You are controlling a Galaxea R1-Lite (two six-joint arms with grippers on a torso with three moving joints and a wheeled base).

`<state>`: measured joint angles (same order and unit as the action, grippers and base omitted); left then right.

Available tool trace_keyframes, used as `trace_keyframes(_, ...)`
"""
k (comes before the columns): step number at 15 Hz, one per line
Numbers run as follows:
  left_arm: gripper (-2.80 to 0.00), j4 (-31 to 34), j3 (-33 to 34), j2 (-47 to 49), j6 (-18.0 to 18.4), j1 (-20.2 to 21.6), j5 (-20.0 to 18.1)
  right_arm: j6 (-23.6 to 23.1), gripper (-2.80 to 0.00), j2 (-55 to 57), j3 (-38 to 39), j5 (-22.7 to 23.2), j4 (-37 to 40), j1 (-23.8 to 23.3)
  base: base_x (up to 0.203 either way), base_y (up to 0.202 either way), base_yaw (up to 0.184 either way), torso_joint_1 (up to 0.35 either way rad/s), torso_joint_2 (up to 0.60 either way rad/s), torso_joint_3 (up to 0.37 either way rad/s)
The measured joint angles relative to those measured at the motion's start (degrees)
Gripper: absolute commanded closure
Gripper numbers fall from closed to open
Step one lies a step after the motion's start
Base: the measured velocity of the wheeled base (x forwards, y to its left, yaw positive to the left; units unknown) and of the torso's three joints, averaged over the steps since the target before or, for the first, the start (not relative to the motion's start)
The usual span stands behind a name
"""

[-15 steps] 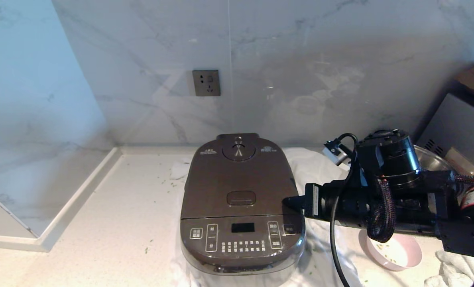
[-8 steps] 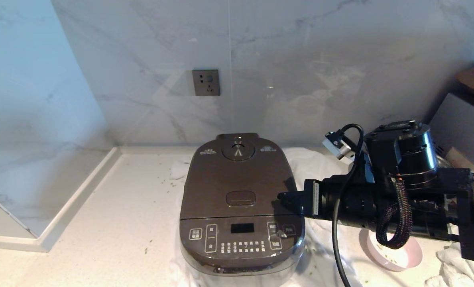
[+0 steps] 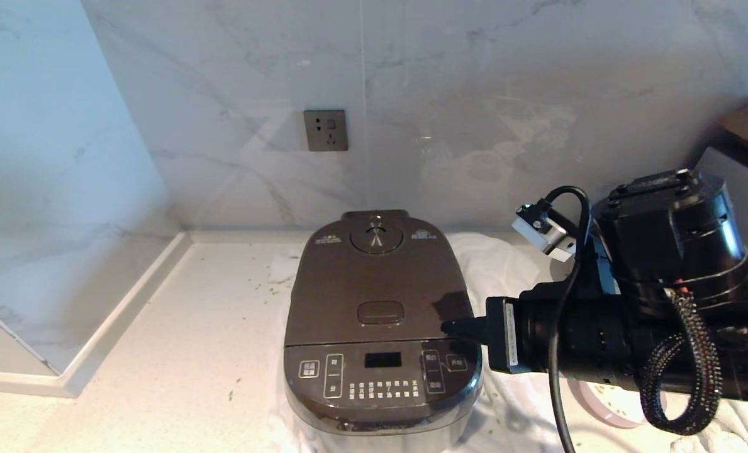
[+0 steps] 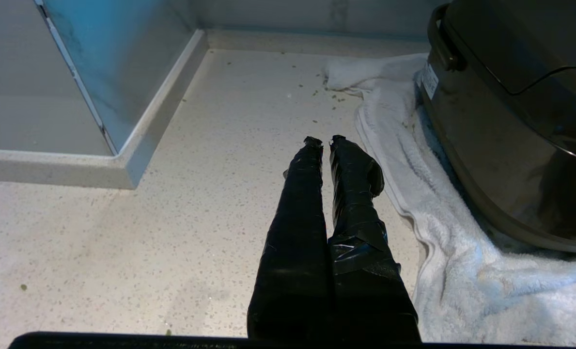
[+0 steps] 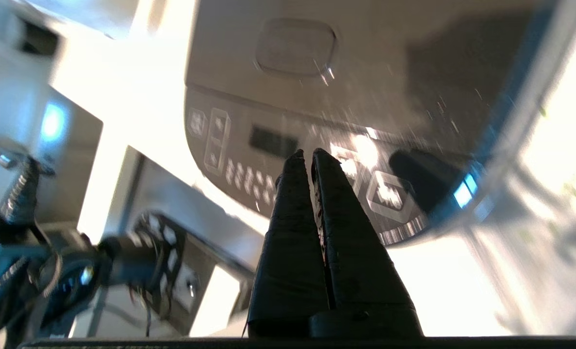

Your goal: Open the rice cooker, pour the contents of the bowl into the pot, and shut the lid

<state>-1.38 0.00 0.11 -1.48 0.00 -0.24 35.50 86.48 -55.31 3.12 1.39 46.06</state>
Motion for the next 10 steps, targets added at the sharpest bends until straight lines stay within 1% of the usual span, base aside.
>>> trace_keyframes(2, 0.00, 0.01, 0.00, 0.00, 0.00, 0.00, -0.02, 0.07, 0.00, -0.57, -4.87, -0.13, 9.83, 0.00, 0.000, 0.000, 0.000, 0.000, 0.00, 0.000)
trace_keyframes(4, 0.00, 0.00, 0.00, 0.00, 0.00, 0.00, 0.00, 0.11, 0.00, -0.22, -6.64, 0.11, 15.26, -0.15, 0.000, 0.000, 0.000, 0.000, 0.00, 0.000)
trace_keyframes(8, 0.00, 0.00, 0.00, 0.00, 0.02, 0.00, -0.02, 0.02, 0.00, 4.31, -6.95, 0.89, 15.95, -0.66, 0.000, 0.000, 0.000, 0.000, 0.00, 0.000)
trace_keyframes(10, 0.00, 0.00, 0.00, 0.00, 0.05, 0.00, -0.02, -0.15, 0.00, 6.59, -7.71, 2.66, 15.69, -0.88, 0.000, 0.000, 0.000, 0.000, 0.00, 0.000)
